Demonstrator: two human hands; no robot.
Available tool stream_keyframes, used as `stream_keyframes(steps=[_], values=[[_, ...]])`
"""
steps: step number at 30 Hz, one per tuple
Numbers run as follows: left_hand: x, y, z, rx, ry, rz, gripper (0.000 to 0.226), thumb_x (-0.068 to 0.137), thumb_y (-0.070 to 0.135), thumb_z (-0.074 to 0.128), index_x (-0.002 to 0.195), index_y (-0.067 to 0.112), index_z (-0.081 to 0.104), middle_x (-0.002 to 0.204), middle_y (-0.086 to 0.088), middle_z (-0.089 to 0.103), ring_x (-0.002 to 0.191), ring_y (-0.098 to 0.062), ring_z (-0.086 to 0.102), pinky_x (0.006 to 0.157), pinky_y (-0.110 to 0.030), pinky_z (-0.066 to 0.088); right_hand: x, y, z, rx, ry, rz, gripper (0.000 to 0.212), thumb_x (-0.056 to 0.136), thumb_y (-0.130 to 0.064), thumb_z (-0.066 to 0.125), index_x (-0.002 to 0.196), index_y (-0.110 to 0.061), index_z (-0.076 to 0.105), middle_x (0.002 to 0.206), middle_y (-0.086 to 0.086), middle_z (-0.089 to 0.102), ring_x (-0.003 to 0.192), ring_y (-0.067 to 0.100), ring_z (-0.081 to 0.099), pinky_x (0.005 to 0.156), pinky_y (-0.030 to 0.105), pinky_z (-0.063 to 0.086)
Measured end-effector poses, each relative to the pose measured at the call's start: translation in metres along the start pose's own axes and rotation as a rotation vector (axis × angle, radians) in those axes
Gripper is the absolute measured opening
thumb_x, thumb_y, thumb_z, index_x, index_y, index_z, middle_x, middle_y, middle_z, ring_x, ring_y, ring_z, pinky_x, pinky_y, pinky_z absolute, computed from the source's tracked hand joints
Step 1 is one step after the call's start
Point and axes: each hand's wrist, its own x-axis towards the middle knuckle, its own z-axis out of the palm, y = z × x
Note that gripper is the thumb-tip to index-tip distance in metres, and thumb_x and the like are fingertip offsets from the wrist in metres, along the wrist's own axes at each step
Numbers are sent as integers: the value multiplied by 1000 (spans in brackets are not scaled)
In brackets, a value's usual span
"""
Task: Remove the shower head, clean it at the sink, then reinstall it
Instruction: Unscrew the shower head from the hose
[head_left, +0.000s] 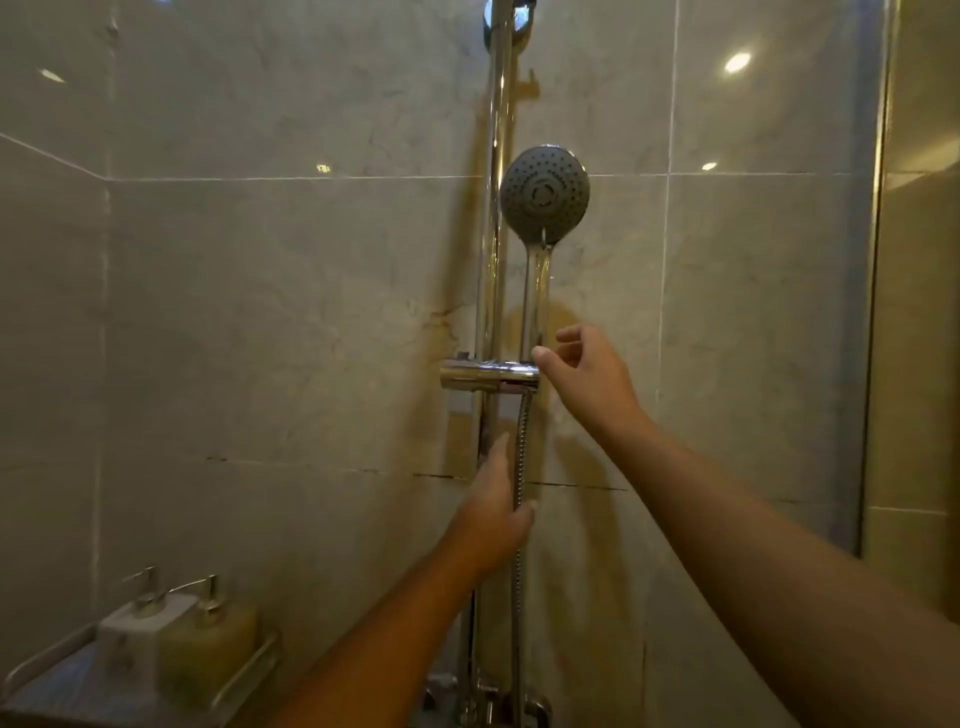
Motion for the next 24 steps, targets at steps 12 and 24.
stream_keyframes(steps=[12,24], values=[[18,-10,16,-260,113,-9,56,97,12,55,141,41,37,120,22,60,111,-2,61,92,-27,53,34,-13,6,159,-59,144,59,94,-41,65,141,-13,43,117,10,63,105,22,65,89,44,60],[18,-13,14,-313,167,-1,22,95,15,61,103,36,61,93,4,72,81,-2,69,68,-16,55,46,-15,5,251,-152,215,30,97,-19,65,124,-10,57,107,8,63,105,29,65,91,45,58]])
